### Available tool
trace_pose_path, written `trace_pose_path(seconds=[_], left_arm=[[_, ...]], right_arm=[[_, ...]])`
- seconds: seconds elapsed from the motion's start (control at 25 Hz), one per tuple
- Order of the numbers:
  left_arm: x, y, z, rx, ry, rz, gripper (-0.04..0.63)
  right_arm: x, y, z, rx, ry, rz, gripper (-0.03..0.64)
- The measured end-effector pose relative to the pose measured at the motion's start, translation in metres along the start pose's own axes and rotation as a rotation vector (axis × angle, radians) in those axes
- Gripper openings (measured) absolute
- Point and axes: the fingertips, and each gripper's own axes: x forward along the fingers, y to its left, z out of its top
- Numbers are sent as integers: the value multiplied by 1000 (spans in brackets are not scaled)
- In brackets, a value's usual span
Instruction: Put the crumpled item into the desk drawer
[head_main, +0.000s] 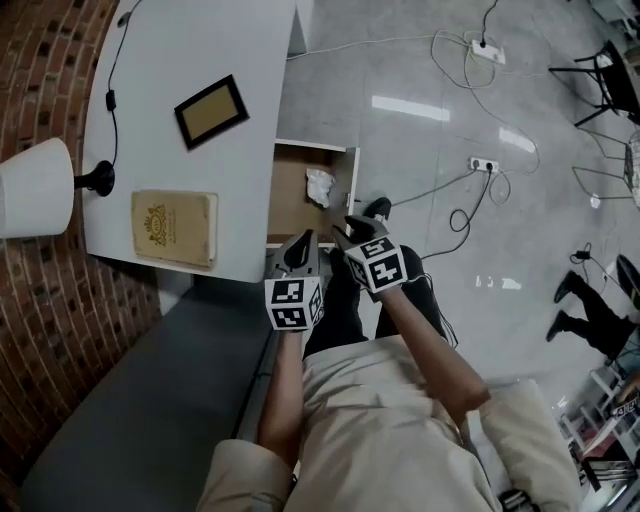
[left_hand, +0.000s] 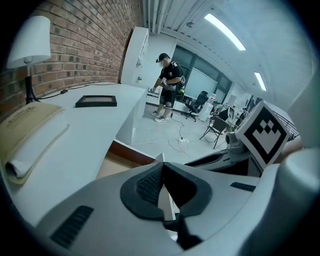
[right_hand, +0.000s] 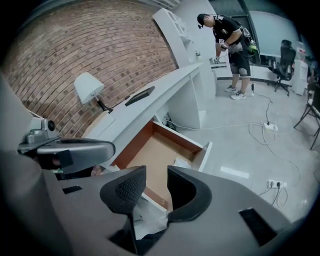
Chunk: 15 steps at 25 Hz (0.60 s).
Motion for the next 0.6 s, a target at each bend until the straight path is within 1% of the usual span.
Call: trace_pose_path(seconds=[0.16,0.36,0.48,0.6], left_arm=[[-28,0,15,-29,-22,20,17],[-58,-4,27,-66,-64,46,17],[-71,-6,32,-69,-85,66,17],[-83,-10,40,-92,-125,99,17]], right_arm=[[-27,16,5,-31,-20,5,156],[-45,38,4,-81,-28,27,156],[-54,47,10,-154,-33,50,156],[-69,49,14,-217,-30,65,156]])
